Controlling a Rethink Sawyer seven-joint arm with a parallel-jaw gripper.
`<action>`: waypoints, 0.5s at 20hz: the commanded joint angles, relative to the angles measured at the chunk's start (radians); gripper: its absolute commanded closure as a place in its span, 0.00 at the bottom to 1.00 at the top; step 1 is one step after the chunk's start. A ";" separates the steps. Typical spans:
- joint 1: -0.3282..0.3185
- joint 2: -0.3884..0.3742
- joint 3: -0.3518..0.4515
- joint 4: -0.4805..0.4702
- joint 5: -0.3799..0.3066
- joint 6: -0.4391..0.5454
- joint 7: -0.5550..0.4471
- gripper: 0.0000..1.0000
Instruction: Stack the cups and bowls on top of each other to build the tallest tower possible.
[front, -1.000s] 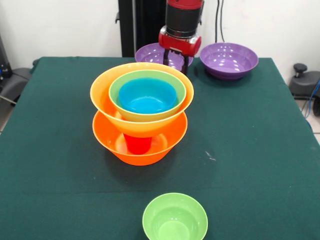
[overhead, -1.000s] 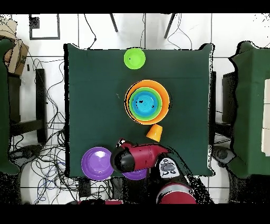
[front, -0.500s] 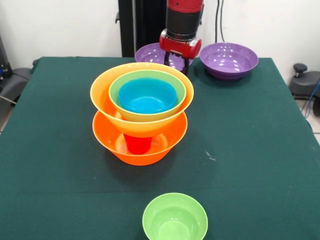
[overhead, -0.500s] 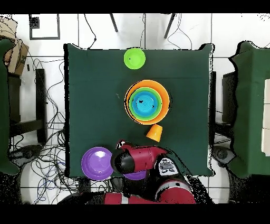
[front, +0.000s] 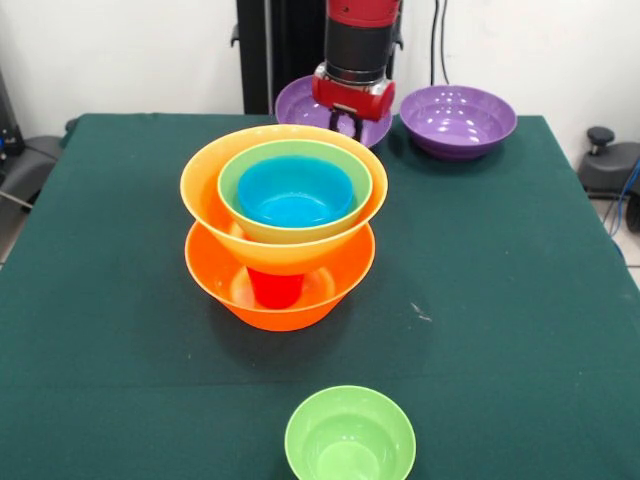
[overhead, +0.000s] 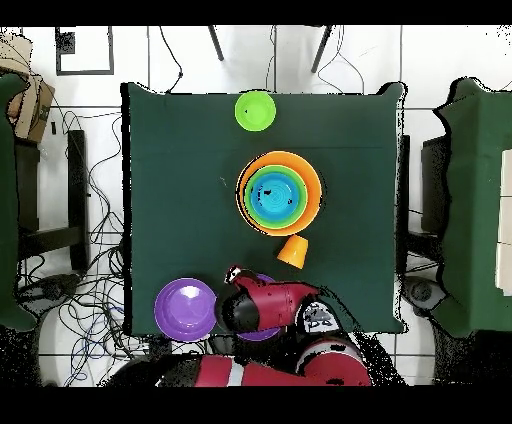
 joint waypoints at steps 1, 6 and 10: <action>0.023 0.025 0.033 0.019 0.045 -0.040 0.127 1.00; -0.007 -0.018 0.059 0.058 0.054 -0.010 0.123 1.00; 0.005 -0.024 0.061 0.083 0.068 -0.022 0.133 1.00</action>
